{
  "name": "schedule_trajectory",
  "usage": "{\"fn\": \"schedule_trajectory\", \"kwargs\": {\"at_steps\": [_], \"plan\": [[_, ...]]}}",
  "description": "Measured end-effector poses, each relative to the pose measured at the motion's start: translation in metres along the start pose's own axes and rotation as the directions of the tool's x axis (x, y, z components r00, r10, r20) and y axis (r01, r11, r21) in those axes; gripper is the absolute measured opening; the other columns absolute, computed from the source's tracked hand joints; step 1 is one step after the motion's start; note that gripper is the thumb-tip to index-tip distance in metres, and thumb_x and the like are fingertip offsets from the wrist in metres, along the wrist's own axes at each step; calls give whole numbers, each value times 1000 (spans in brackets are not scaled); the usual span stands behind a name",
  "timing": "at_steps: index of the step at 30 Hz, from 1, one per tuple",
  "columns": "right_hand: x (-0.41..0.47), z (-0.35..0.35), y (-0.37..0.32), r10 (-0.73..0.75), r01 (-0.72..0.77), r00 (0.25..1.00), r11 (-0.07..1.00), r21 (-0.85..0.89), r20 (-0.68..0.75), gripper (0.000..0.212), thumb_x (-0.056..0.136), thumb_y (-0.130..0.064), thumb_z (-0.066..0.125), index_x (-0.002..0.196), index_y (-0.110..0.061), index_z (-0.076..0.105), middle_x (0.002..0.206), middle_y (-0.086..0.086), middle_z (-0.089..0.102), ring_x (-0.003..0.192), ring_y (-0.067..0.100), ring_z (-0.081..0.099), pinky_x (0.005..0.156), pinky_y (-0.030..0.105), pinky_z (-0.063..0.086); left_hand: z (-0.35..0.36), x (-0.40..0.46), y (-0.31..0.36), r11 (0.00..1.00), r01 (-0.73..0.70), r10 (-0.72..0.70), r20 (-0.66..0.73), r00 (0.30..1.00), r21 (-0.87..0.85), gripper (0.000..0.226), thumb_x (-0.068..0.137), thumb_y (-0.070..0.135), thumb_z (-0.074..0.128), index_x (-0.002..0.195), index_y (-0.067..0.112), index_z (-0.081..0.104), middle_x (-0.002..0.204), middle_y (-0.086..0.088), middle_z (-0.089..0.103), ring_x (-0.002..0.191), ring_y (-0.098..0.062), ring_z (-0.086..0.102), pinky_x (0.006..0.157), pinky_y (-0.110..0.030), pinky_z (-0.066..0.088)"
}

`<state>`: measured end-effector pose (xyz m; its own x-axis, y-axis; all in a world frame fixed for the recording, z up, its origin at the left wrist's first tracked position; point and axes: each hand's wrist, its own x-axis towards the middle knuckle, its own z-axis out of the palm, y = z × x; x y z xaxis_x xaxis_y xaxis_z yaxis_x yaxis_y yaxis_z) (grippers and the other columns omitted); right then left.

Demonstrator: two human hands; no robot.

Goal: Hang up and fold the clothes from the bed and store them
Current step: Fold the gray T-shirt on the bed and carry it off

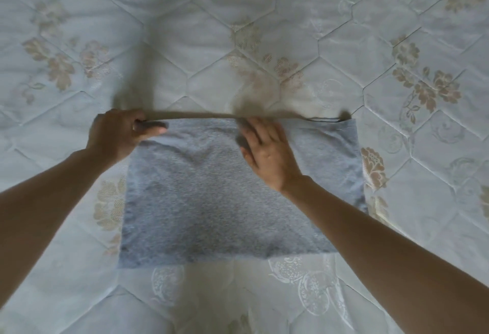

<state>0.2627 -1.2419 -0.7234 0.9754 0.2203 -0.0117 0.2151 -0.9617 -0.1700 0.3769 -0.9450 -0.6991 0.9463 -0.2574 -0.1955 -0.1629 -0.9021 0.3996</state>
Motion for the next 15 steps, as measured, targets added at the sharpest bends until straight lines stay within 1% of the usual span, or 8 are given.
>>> {"fn": "schedule_trajectory", "kwargs": {"at_steps": [1,3,5,6,8,11,13,15], "plan": [[6,2,-13,-43,43,999,999,10,17,49,100,-33,37,135,-5,57,137,20,55,128,37,50,109,55,37,-2,-1,-2,996,76,-75,25,997,-52,48,73,67,67,75,19,62,72,-8,65,80,-32,61,71,-38,43],[22,2,-39,-117,115,989,993,24,95,50,101,-35,34,141,-11,51,146,18,47,136,34,43,112,57,33,-4,-2,-5,992,114,-112,38,993,-56,33,80,50,73,82,18,64,86,-10,69,89,-33,61,72,-37,42],[37,2,-61,-147,145,959,989,25,242,53,105,-39,27,154,-19,30,162,13,21,150,29,17,119,56,16,-5,-1,-3,993,112,-111,14,994,-35,26,84,42,72,84,17,65,86,-9,68,89,-33,61,71,-34,39],[44,3,-69,-128,126,941,992,26,313,54,106,-41,24,157,-22,20,165,10,7,152,27,5,120,56,8,-4,-1,-2,994,106,-106,-2,994,-18,23,86,39,70,87,16,67,87,-9,66,89,-34,60,71,-35,40],[55,4,-76,-67,67,923,998,14,379,56,107,-43,21,158,-26,7,165,7,-8,152,27,-8,121,55,1,0,0,0,995,87,-86,-40,996,45,19,91,33,66,96,16,70,94,-11,63,94,-36,59,75,-38,43],[65,6,-74,-22,25,918,1000,-4,396,57,107,-42,21,158,-26,0,165,9,-12,151,27,-11,122,53,0,7,-2,4,984,62,-41,-123,992,168,18,96,20,55,102,7,66,103,-20,58,96,-41,55,78,-47,45],[62,4,-68,10,-4,934,1000,-18,357,59,107,-42,21,158,-23,0,165,11,-9,152,28,-9,122,53,3,13,-8,8,973,4,42,-195,980,232,19,96,12,48,106,0,60,109,-25,56,98,-43,54,81,-51,45],[50,1,-58,68,-62,951,998,-30,303,58,107,-42,21,158,-23,1,165,12,-4,152,29,-8,122,52,5,23,-18,13,961,-99,153,-201,967,258,29,95,12,45,118,-2,57,125,-26,54,112,-44,53,92,-53,43]]}}
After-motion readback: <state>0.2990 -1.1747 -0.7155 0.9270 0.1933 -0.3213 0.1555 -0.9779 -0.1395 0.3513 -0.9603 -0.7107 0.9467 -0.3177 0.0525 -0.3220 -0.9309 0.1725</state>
